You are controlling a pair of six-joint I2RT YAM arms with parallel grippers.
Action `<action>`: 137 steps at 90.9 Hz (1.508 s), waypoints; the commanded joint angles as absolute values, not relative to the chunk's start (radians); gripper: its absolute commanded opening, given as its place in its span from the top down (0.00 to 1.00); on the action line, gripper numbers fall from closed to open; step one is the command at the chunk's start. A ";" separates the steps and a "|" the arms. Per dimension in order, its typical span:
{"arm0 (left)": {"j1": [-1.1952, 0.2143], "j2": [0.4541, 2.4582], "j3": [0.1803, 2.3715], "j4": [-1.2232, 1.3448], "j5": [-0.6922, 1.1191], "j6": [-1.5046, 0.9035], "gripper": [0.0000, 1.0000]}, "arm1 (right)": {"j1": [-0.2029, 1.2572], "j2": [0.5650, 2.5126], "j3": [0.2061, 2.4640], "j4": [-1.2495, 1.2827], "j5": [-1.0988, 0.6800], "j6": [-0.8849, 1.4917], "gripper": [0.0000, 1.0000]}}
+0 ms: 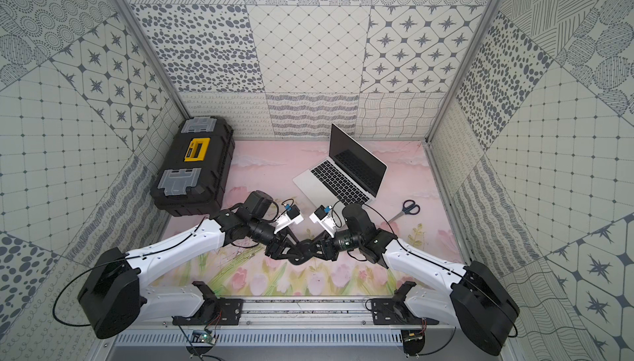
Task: Insert the wireless mouse receiver into the laptop
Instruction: Remove the lid from the mouse.
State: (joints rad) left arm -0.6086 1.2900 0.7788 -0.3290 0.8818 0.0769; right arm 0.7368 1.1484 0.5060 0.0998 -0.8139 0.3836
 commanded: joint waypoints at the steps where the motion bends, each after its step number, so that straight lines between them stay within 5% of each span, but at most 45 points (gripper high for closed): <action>1: -0.560 1.247 0.673 0.087 0.981 -0.338 0.07 | 0.713 1.143 0.476 0.187 -0.741 0.461 0.86; 13: -0.555 1.232 0.552 0.356 0.862 -0.685 0.03 | 0.697 1.129 0.457 0.226 -0.674 0.526 0.86; 31: -0.557 1.239 0.492 0.378 0.712 -0.805 0.05 | 0.692 1.149 0.453 0.302 -0.664 0.614 0.86; 57: -0.557 1.344 0.458 0.601 0.708 -0.942 0.31 | 0.692 1.155 0.438 0.318 -0.675 0.635 0.86; 78: -0.557 1.373 0.461 0.635 0.707 -0.939 0.17 | 0.692 1.150 0.424 0.311 -0.661 0.640 0.85; 96: -0.557 1.396 0.458 0.668 0.732 -0.960 0.46 | 0.692 1.152 0.422 0.310 -0.654 0.646 0.85; 117: -0.557 1.416 0.438 0.739 0.770 -0.967 0.65 | 0.681 1.171 0.420 0.327 -0.647 0.673 0.85; 127: -0.556 1.425 0.429 0.758 0.775 -0.949 0.64 | 0.668 1.182 0.413 0.348 -0.660 0.685 0.85; 137: -0.554 1.434 0.417 0.737 0.743 -0.896 0.44 | 0.650 1.196 0.409 0.349 -0.662 0.678 0.84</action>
